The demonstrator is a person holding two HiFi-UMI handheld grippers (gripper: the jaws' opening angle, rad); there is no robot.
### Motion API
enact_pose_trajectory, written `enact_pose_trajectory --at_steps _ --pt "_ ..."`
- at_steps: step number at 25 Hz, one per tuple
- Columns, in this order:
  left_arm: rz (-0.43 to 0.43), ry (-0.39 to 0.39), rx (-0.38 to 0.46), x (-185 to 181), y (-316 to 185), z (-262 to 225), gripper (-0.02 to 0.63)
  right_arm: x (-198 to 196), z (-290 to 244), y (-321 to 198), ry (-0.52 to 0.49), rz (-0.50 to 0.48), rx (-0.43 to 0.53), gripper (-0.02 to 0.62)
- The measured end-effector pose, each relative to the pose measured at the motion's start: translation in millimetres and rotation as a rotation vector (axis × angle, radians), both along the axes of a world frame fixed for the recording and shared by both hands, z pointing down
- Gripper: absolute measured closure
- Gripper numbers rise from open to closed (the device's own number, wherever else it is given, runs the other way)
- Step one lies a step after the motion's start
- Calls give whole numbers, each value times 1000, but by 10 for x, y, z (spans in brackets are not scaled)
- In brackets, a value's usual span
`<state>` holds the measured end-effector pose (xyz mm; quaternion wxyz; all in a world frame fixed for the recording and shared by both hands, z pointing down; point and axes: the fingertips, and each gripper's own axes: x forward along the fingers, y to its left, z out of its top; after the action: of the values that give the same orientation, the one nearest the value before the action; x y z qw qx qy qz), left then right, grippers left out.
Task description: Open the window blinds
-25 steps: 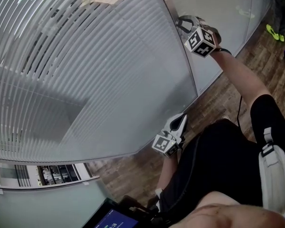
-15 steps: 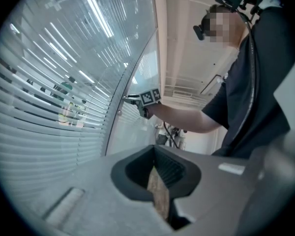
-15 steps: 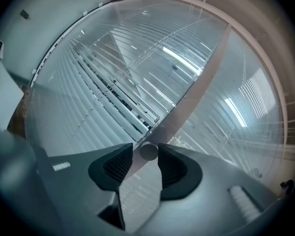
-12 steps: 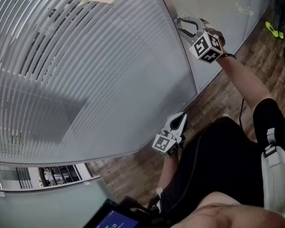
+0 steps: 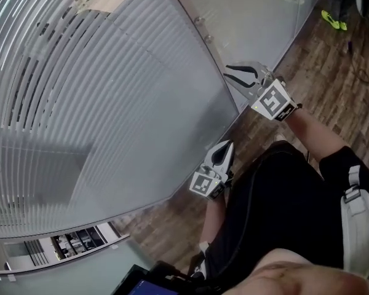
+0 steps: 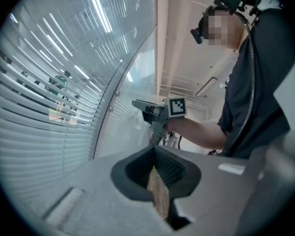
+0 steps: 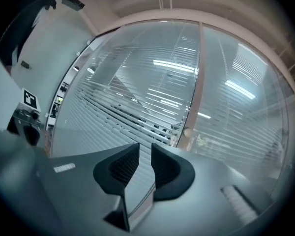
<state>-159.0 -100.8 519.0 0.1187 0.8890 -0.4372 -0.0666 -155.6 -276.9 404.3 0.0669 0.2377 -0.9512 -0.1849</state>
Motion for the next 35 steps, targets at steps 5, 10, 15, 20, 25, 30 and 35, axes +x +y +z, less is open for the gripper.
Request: enact_pose_trajectory --at_steps 5,10,15,20,25,30,35 --pt "6 14 -5 106 -59 -189 604 212 131 354 -87 -60 -94 551" --pt "5 -1 -4 98 -61 -164 604 451 224 575 -174 -101 -160 591" --pt "-7 -8 -2 83 -37 -207 604 550 517 731 -157 -112 -207 591" --pt "-18 -11 -5 96 -41 -210 604 535 735 880 -148 -162 -258 591" --pt "-11 -16 -7 132 -46 -215 604 518 861 1090 -126 -234 -256 591" --pt "-15 -29 6 102 -82 -208 604 487 909 1109 -172 -274 -378 591" --pt "-12 -30 5 113 -84 -232 604 497 843 1059 -184 -282 -412 591"
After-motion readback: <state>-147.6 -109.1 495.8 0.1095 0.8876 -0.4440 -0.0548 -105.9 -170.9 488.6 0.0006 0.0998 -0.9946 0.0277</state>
